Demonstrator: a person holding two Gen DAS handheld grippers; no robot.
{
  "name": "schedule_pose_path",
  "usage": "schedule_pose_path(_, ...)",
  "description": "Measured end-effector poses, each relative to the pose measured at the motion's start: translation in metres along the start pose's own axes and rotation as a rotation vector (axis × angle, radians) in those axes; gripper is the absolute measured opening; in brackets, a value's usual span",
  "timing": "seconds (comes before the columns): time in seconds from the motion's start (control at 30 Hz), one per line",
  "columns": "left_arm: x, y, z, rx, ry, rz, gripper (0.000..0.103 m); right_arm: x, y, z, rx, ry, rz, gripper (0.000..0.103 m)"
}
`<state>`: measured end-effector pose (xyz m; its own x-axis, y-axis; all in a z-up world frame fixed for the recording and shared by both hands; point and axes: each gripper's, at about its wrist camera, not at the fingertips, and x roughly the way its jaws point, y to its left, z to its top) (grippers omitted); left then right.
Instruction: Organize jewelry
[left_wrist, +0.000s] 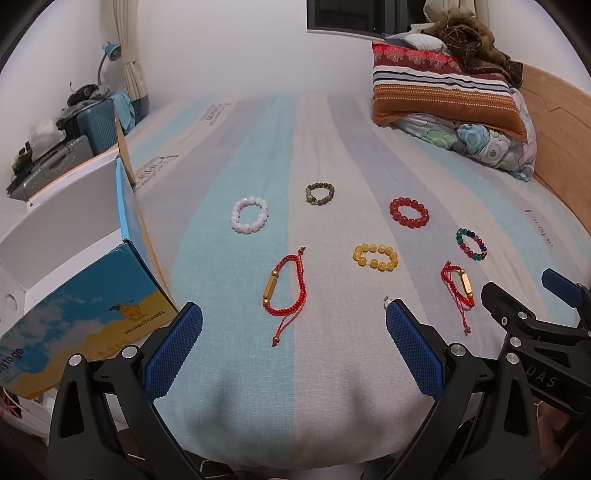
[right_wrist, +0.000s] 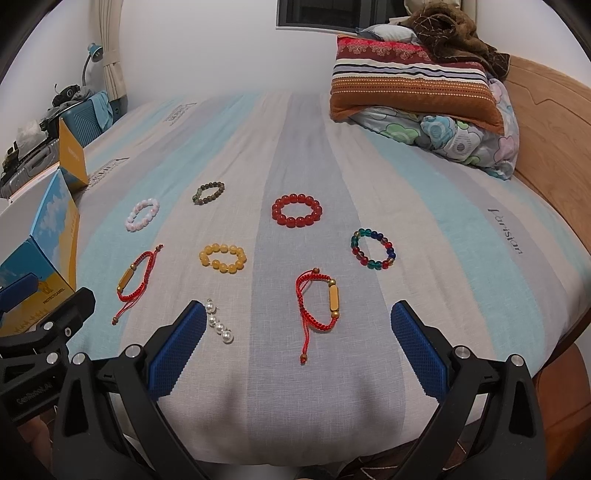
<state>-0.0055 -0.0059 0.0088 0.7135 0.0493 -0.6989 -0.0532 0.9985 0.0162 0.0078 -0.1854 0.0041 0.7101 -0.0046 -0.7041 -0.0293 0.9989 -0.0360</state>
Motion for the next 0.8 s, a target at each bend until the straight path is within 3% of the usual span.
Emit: schedule_pose_path(0.8, -0.0008, -0.0025, -0.0008, 0.002, 0.0, -0.009, 0.097, 0.0001, -0.0007, -0.0006, -0.002, -0.003, -0.007, 0.096)
